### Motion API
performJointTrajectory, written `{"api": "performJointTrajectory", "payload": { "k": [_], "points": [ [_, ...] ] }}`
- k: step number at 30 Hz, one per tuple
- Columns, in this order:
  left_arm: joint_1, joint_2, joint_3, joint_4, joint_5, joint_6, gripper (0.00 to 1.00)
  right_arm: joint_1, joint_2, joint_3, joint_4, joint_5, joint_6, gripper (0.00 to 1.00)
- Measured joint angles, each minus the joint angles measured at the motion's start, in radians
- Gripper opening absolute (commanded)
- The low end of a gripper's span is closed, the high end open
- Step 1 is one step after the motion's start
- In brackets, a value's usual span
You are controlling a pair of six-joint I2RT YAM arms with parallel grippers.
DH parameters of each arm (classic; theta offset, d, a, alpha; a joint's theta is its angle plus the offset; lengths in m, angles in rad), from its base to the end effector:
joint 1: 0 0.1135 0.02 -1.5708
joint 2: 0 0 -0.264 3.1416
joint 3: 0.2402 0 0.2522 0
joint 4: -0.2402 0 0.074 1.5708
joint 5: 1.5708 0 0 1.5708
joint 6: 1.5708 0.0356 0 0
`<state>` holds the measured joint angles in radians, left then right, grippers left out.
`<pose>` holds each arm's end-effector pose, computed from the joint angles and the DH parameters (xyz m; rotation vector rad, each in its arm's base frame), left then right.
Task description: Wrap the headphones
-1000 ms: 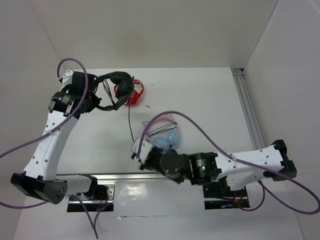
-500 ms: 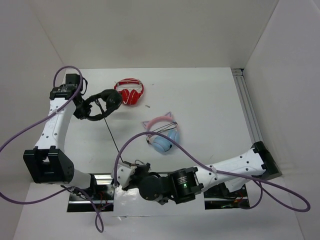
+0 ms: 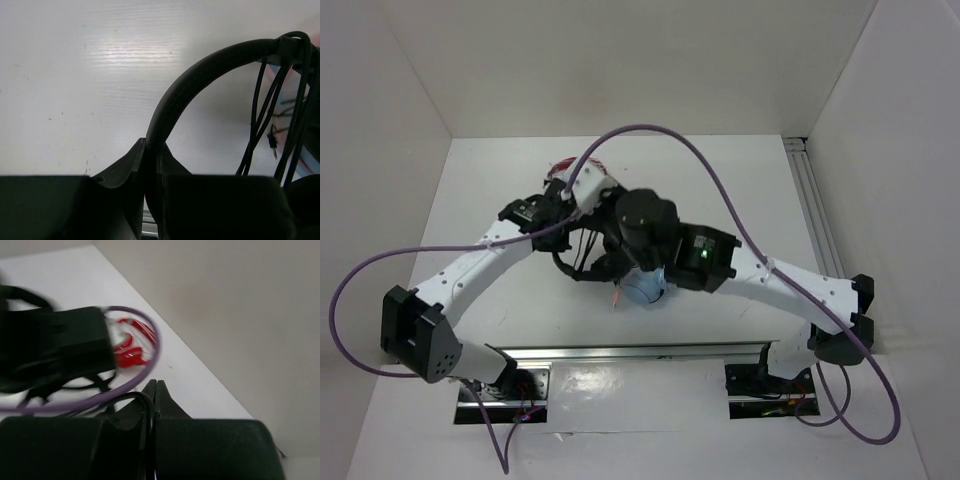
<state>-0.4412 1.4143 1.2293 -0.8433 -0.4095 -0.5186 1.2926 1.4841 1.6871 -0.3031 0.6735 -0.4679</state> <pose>0.2644 -0.1092 0.2968 -0.2386 2.4681 0.1381 0.1110 0.3076 0.4745 -0.8950 1.3855 0.0657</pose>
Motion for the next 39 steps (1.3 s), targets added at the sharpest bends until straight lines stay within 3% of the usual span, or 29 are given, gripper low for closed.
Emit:
{"api": "performJointTrajectory", "payload": {
  "k": [4,8,14,18,23,28,31,35,39],
  "points": [
    [-0.158,-0.132,-0.061,0.006,-0.045,0.041,0.00,-0.230,0.002,-0.007,-0.026,-0.093,-0.019,0.00],
    [-0.211,-0.367,-0.083,-0.002,-0.046,0.050,0.00,-0.435,-0.003,-0.062,-0.031,-0.204,-0.019,0.00],
    [-0.257,-0.551,0.007,-0.027,0.074,0.076,0.00,-0.573,-0.003,-0.078,-0.046,-0.430,0.019,0.00],
    [-0.265,-0.542,0.164,-0.138,0.102,0.076,0.00,-0.581,-0.004,-0.117,-0.002,-0.558,0.083,0.00],
    [-0.264,-0.469,0.555,-0.250,0.096,0.056,0.00,-0.494,-0.010,-0.290,0.151,-0.710,0.207,0.02],
    [-0.264,-0.388,0.814,-0.356,0.069,0.015,0.00,-0.390,0.000,-0.393,0.459,-0.949,0.374,0.07],
    [-0.264,-0.368,0.851,-0.374,0.055,-0.024,0.00,-0.368,0.081,-0.390,0.669,-1.040,0.477,0.06],
    [-0.264,-0.373,0.798,-0.395,-0.004,-0.094,0.00,-0.342,0.220,-0.391,0.824,-1.082,0.558,0.22],
    [-0.265,-0.381,0.737,-0.351,-0.080,-0.151,0.00,-0.333,0.368,-0.457,0.893,-1.118,0.631,0.26]
  ]
}}
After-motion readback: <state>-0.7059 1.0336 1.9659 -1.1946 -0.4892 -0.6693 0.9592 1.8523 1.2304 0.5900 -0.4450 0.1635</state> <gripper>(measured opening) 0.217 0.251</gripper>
